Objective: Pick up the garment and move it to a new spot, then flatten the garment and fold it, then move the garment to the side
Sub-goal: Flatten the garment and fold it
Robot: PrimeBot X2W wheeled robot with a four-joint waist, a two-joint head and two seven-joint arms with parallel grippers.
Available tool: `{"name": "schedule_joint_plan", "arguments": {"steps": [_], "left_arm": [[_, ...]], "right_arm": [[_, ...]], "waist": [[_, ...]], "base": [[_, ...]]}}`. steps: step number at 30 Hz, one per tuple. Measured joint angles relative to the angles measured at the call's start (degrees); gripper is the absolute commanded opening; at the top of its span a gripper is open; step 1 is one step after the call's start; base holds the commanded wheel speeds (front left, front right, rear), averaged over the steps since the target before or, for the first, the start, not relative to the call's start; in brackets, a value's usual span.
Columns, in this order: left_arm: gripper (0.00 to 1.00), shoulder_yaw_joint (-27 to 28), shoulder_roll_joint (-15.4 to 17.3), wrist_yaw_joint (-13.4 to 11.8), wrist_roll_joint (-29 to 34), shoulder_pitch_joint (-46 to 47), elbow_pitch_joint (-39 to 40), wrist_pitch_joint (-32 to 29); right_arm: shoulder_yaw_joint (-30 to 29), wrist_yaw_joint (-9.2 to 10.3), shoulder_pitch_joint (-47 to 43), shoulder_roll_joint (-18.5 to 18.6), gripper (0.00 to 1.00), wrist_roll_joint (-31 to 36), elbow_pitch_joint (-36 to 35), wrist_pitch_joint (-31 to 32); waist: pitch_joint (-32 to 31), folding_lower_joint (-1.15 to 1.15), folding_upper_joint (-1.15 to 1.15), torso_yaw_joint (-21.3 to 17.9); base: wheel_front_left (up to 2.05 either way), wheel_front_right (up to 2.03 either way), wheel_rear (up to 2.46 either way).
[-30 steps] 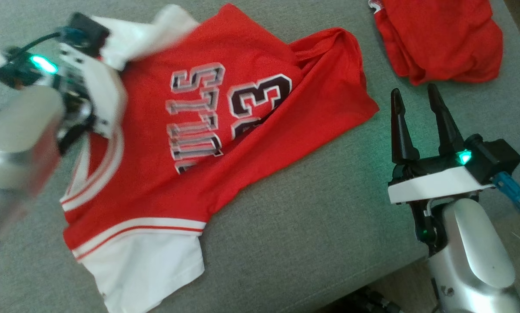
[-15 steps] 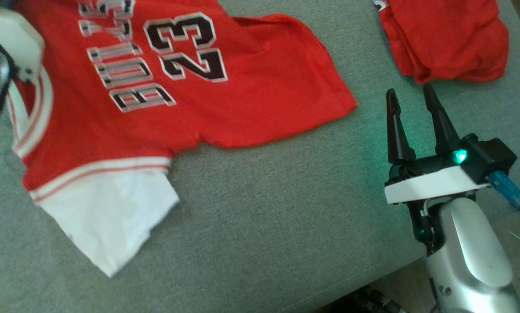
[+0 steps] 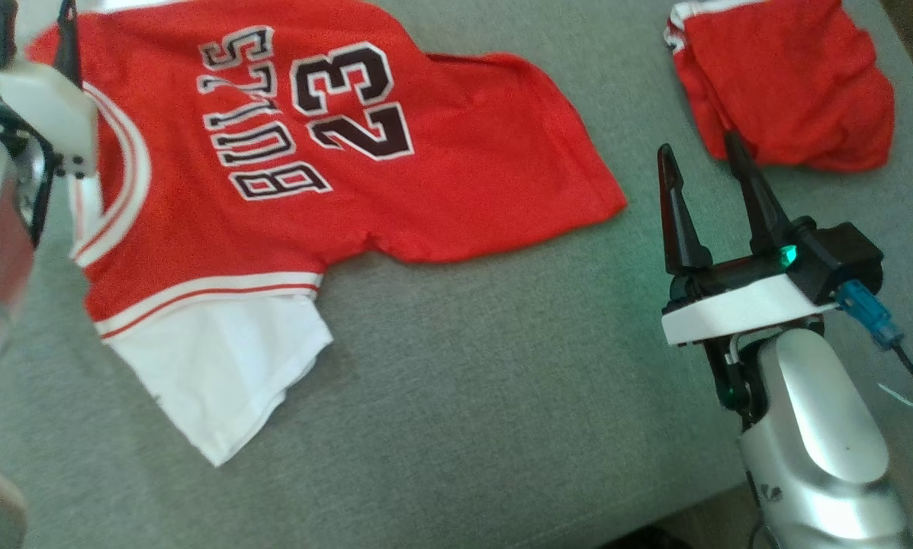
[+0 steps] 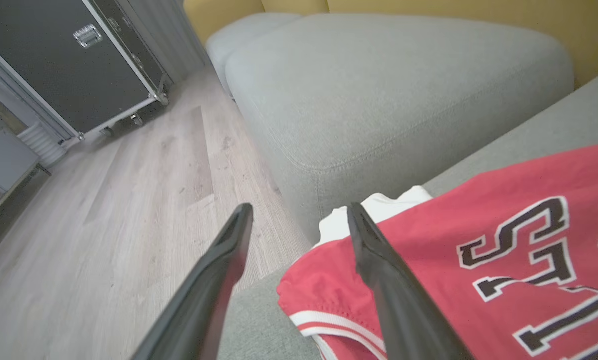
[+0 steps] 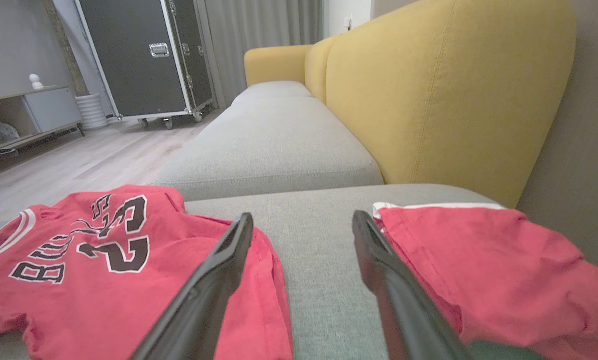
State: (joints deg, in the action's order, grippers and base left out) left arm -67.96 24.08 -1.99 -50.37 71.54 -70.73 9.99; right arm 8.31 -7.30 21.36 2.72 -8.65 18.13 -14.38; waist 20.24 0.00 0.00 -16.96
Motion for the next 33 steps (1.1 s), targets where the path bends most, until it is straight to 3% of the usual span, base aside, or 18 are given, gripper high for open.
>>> {"name": "schedule_joint_plan", "arguments": {"steps": [7,11,16,20,25,33], "left_arm": [[1.0,4.8,-3.8,-0.1,-2.8,-4.3,3.9,4.3],[1.0,13.2,-3.4,-3.8,-2.6,-10.0,14.8,4.3],[1.0,25.0,-3.9,-8.4,2.9,-26.7,32.2,4.5],[1.0,32.3,-5.5,-10.2,8.8,-42.3,42.8,4.5],[1.0,38.9,-9.5,-10.1,14.4,-54.6,50.8,4.5],[1.0,45.5,-14.5,-5.0,18.2,-62.2,51.2,4.5]], "right_arm": [[-1.6,0.0,0.2,0.1,1.0,2.8,2.4,0.0],[-4.2,0.0,-1.5,0.1,1.0,3.3,3.1,0.0],[-6.9,0.0,-6.8,0.1,1.0,3.1,3.9,0.0],[-8.6,0.0,-9.9,0.0,1.0,2.1,3.8,0.0],[-9.0,0.0,-12.3,0.0,1.0,2.0,3.6,0.0],[-8.6,0.0,-13.5,0.0,1.0,1.5,3.2,0.0]], "waist": [[-5.7,0.0,0.0,3.8],[-9.2,-0.01,0.0,7.1],[-13.3,-0.02,0.0,11.9],[-15.9,-0.02,0.0,15.8],[-18.2,-0.01,0.0,19.4],[-19.0,0.0,0.0,19.8]], "base": [[0.0,0.0,0.0],[0.0,0.0,0.0],[0.0,0.0,0.0],[0.0,0.0,0.0],[0.0,0.0,0.0],[0.0,0.0,0.0]]}}
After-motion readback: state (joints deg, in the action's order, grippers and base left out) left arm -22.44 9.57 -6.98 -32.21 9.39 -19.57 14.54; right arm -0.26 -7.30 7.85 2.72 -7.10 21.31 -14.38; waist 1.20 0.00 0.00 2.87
